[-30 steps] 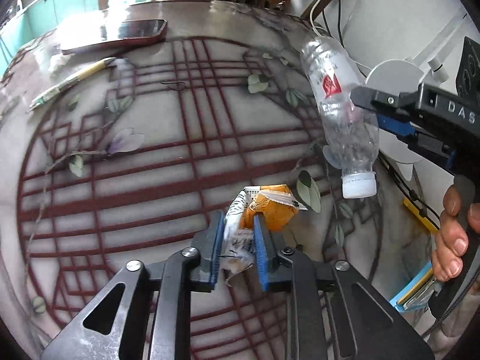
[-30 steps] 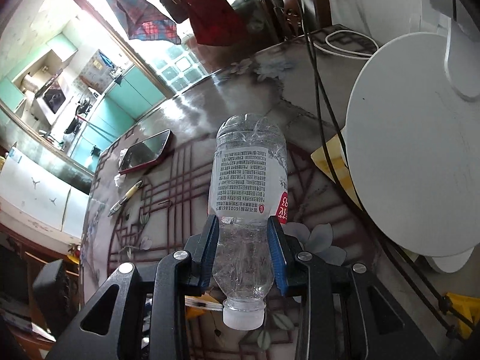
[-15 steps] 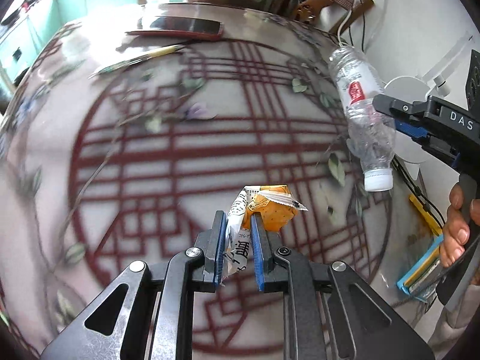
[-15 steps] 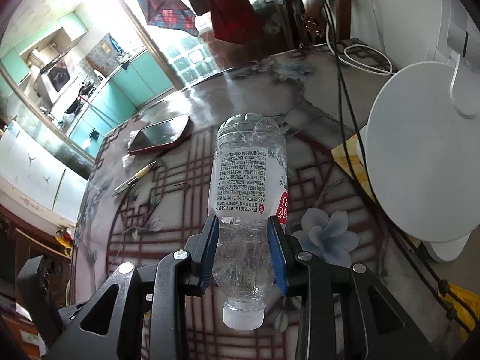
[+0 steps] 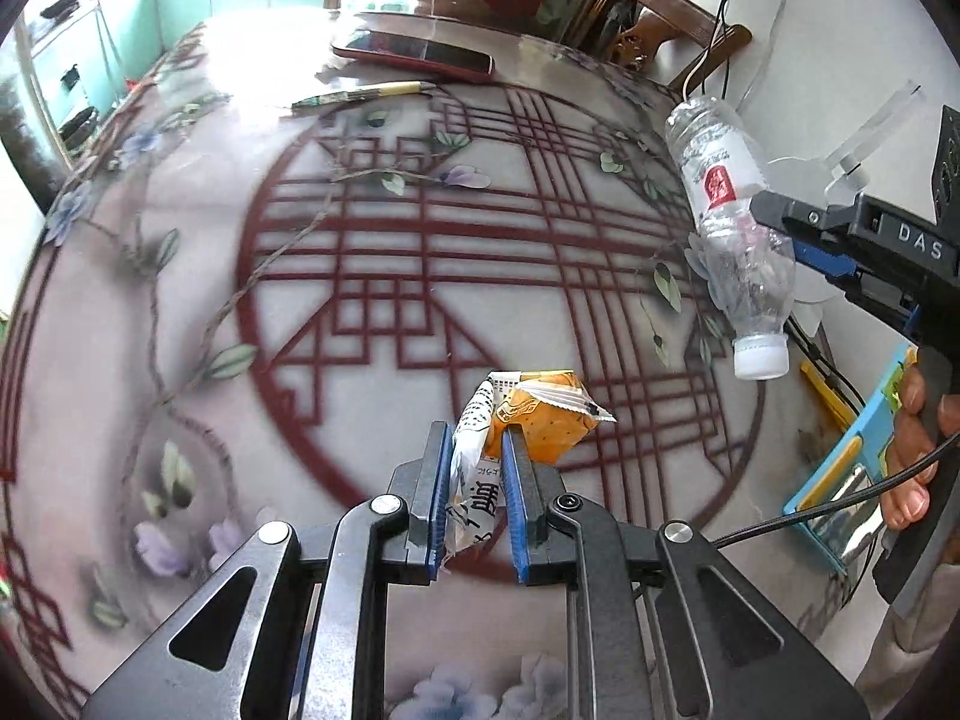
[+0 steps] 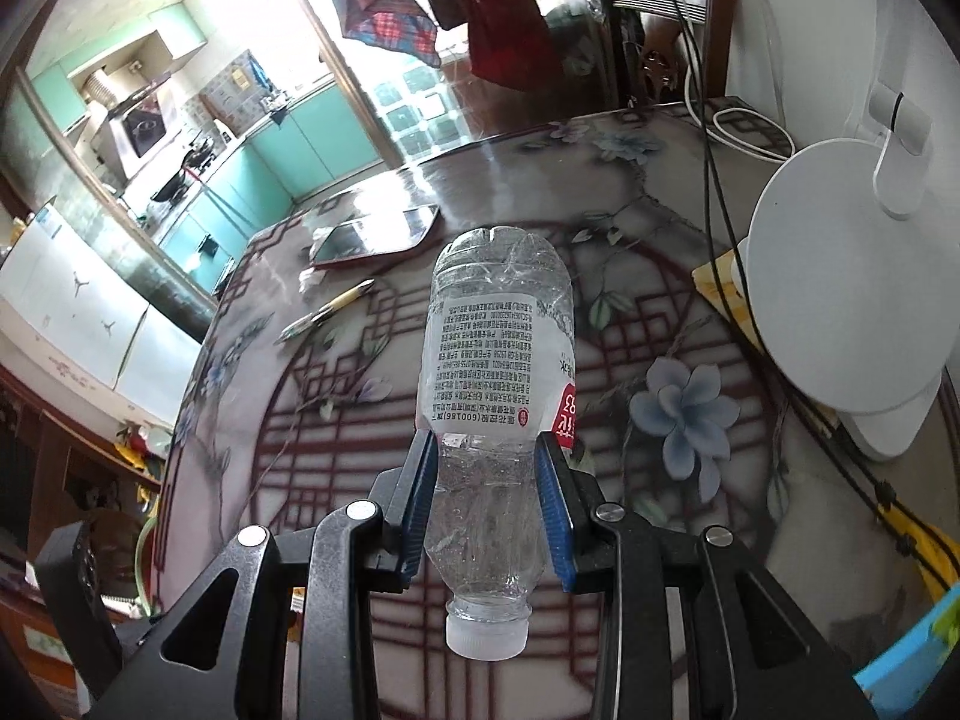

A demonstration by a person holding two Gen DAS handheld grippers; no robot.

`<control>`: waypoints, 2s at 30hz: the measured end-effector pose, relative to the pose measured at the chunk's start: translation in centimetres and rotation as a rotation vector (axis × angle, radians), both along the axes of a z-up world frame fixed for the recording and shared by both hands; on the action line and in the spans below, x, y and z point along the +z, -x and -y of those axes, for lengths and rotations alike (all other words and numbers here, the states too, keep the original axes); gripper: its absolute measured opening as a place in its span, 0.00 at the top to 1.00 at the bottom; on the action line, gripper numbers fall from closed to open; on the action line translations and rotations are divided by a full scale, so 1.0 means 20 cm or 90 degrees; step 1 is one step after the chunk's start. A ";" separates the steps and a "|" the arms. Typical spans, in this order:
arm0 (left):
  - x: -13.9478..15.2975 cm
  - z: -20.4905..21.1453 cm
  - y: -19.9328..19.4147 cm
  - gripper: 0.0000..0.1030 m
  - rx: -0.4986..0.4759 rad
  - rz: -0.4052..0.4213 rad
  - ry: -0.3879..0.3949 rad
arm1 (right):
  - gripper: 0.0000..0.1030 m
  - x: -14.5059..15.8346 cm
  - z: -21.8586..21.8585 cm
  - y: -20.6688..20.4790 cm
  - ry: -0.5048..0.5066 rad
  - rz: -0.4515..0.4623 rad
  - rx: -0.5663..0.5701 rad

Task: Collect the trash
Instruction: 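Carry the orange wrapper and water bottle over the red bucket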

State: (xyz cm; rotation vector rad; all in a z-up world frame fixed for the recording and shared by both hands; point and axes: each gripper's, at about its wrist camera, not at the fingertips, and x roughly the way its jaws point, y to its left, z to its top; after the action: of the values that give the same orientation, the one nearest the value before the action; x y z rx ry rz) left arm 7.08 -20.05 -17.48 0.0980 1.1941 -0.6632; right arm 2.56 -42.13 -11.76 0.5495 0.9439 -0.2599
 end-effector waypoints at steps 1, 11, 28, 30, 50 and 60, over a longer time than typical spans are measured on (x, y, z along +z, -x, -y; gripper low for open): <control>0.01 -0.02 0.01 0.84 0.003 0.001 0.004 | 0.70 0.01 -0.03 0.01 0.001 -0.001 0.005; 0.08 -0.23 0.08 0.84 0.040 0.022 0.012 | 0.70 0.05 -0.26 0.06 0.003 -0.003 0.052; 0.10 -0.58 0.15 0.84 0.107 0.064 -0.023 | 0.70 0.06 -0.72 0.02 0.012 -0.017 0.175; 0.10 -0.61 0.14 0.84 0.115 0.062 -0.021 | 0.70 0.06 -0.77 0.01 0.010 -0.017 0.188; 0.10 -1.12 0.05 0.84 0.224 0.058 -0.005 | 0.70 0.13 -1.26 -0.12 0.035 -0.009 0.285; 0.09 -1.46 -0.04 0.84 0.280 0.058 -0.012 | 0.70 0.15 -1.62 -0.23 0.040 -0.008 0.331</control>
State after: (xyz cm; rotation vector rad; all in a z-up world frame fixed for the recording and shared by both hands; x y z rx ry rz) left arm 7.82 9.07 -15.78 -0.1158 1.0877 -0.2588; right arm 7.08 -9.79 -8.79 0.2305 1.0528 0.1754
